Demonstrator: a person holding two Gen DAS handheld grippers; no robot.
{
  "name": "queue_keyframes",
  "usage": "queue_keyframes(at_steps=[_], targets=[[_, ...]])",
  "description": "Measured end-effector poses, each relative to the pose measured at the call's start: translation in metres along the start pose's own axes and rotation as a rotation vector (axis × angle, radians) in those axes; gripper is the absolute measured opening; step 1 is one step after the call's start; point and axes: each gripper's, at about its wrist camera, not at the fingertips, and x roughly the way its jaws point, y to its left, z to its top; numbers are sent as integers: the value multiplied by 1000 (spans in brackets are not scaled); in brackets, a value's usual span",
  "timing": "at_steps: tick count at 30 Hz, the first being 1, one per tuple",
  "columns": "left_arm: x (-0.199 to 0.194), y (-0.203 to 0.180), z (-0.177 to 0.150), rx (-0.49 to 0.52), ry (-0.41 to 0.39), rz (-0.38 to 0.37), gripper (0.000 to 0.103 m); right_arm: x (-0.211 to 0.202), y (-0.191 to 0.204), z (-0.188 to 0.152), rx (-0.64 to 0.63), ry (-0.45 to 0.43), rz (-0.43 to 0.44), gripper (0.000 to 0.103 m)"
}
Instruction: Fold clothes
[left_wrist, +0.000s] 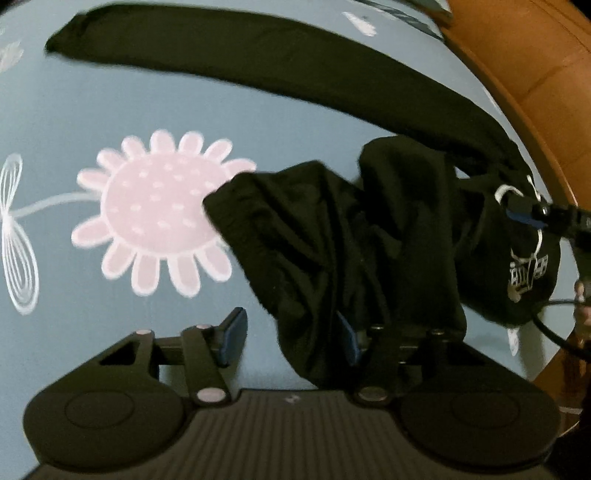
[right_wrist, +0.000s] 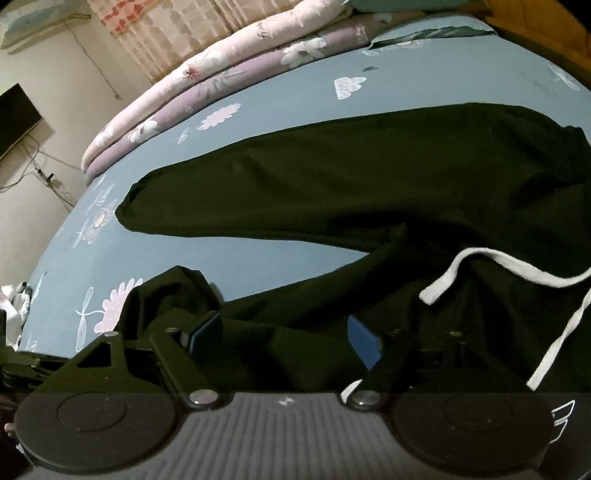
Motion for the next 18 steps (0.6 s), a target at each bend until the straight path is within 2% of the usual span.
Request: queue_keyframes(at_steps=[4,7,8,9,11,13,18], targets=[[7,-2,5,-9,-17,-6,52,2,-3,-1,16,0,6,79],[10,-9,9,27,-43,16,54,4,-2,0,17,-7,8,79],[10,-14,9,50,-46,32,43,4,-2,0,20,-10,7,79],[10,-18,9,74,-50,49,26,4,-2,1,24,-13,7,79],[6,-20,10,84,-52,50,17,2,-2,1,30,-19,7,79],[1,-21,10,86,-54,45,16,1,-3,2,32,-24,0,79],[-29,-12,10,51,-102,134,15,-1,-6,3,44,-39,-15,80]])
